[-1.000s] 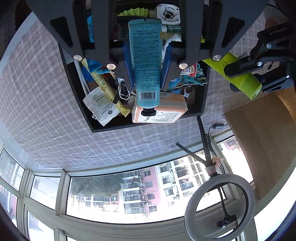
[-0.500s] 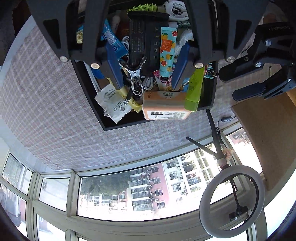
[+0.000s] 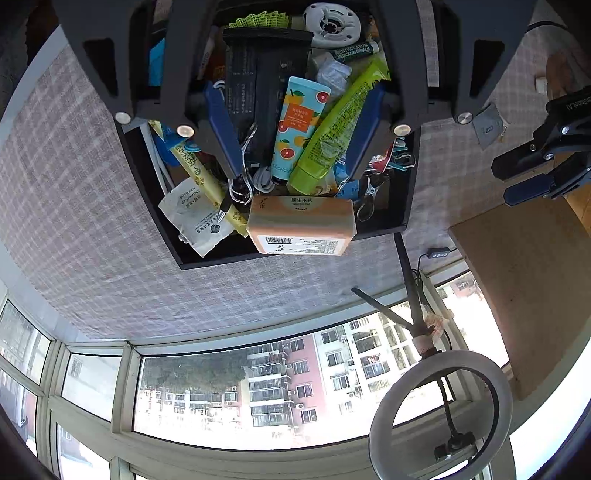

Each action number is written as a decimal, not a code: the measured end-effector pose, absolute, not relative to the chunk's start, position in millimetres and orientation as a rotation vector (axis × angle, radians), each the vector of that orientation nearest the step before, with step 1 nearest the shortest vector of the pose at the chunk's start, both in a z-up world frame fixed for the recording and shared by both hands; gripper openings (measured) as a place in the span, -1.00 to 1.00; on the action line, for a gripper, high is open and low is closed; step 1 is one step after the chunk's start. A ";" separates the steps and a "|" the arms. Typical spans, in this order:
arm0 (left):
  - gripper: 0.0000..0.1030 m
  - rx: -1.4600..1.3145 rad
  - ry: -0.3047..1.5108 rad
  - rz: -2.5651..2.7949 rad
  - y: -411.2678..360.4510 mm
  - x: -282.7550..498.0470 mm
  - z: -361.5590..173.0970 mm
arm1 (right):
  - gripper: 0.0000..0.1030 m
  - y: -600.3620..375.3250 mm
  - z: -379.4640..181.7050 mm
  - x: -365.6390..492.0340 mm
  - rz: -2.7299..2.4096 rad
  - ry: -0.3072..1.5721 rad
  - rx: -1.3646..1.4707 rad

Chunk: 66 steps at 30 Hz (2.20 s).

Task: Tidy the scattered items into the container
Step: 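Grasp the coffee packet with the left tool while the right tool grasps the grey sachet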

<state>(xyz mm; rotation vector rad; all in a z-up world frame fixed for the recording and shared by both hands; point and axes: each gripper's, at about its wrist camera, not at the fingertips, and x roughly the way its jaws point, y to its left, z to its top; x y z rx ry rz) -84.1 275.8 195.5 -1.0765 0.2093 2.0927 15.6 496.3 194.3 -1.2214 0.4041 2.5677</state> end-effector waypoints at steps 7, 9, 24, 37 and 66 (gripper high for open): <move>0.12 -1.178 0.157 2.285 157.4 -104.4 186.0 | 0.50 443.2 191.1 -3.7 2.699 0.319 -1.282; 0.12 -1.216 0.128 2.341 121.4 -108.3 180.6 | 0.51 420.6 187.7 -12.1 2.736 0.252 -1.328; -0.06 -1.470 -0.003 2.340 30.3 -105.6 82.7 | 0.53 232.4 112.1 -74.9 2.965 -0.051 -1.783; -0.26 -1.509 0.016 2.254 40.8 -121.3 43.1 | 0.53 177.4 59.1 -113.6 2.894 -0.197 -1.916; -0.60 -1.486 0.203 2.134 83.3 -141.5 31.0 | 0.42 188.2 44.0 -129.5 2.862 -0.335 -1.974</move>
